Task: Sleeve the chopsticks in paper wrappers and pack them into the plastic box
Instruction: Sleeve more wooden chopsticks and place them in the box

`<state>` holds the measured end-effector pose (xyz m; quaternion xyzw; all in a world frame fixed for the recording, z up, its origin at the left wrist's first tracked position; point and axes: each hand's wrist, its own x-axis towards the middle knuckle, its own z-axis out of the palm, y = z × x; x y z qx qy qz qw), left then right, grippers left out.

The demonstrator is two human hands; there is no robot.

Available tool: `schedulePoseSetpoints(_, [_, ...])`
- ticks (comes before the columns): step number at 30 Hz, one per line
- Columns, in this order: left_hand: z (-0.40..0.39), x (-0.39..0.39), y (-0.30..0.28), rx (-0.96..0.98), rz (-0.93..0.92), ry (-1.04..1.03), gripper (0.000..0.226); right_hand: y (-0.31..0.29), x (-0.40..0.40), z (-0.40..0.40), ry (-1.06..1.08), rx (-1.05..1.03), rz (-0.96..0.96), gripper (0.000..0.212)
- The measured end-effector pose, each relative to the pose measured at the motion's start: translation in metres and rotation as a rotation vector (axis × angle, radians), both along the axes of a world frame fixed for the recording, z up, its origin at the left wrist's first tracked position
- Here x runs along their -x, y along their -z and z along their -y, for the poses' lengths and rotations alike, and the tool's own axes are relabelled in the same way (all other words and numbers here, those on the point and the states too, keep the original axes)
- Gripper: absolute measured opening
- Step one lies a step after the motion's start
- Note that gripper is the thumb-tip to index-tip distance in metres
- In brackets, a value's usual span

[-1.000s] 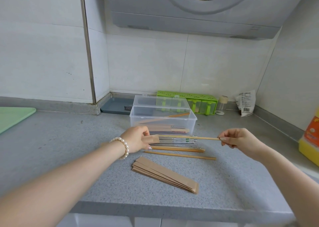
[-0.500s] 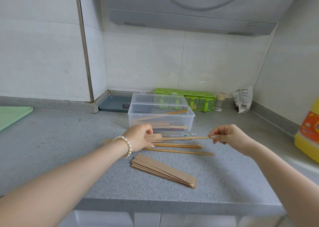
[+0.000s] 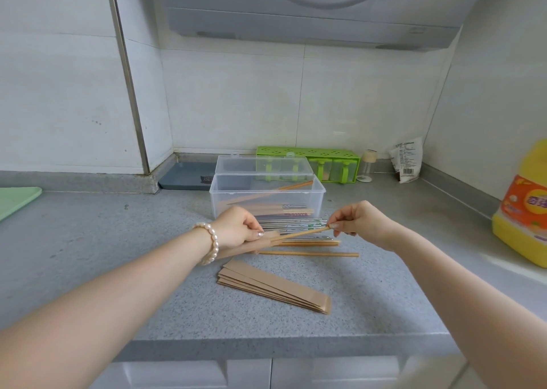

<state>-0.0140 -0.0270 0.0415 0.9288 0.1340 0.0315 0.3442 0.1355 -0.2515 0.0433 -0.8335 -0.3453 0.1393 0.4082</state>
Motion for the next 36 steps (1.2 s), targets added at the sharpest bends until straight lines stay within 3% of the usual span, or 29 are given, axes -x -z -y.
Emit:
schedulePoseSetpoints(6, [0.014,-0.011,-0.002,0.043,0.069,-0.018,0.013,-0.004,0.013,-0.025,-0.095,-0.042,-0.036,0.002])
schedulePoseSetpoints(13, [0.021,-0.015,0.002,0.010,0.092,-0.030,0.011,0.003,0.019,-0.038,-0.134,-0.059,-0.081,0.008])
schedulePoseSetpoints(17, [0.017,-0.012,0.005,-0.026,0.072,-0.027,0.010,0.006,0.001,-0.029,0.041,-0.098,-0.015,0.016])
schedulePoseSetpoints(20, [0.011,-0.010,0.008,-0.067,0.012,-0.032,0.011,0.019,-0.022,-0.016,0.196,0.046,0.118,0.014])
schedulePoseSetpoints(24, [0.002,-0.010,0.010,-0.065,-0.048,-0.027,0.015,0.044,-0.034,-0.007,0.200,0.300,0.174,0.012])
schedulePoseSetpoints(36, [-0.008,-0.005,0.013,0.026,-0.082,-0.029,0.006,0.051,-0.044,0.004,0.155,0.237,0.128,0.010])
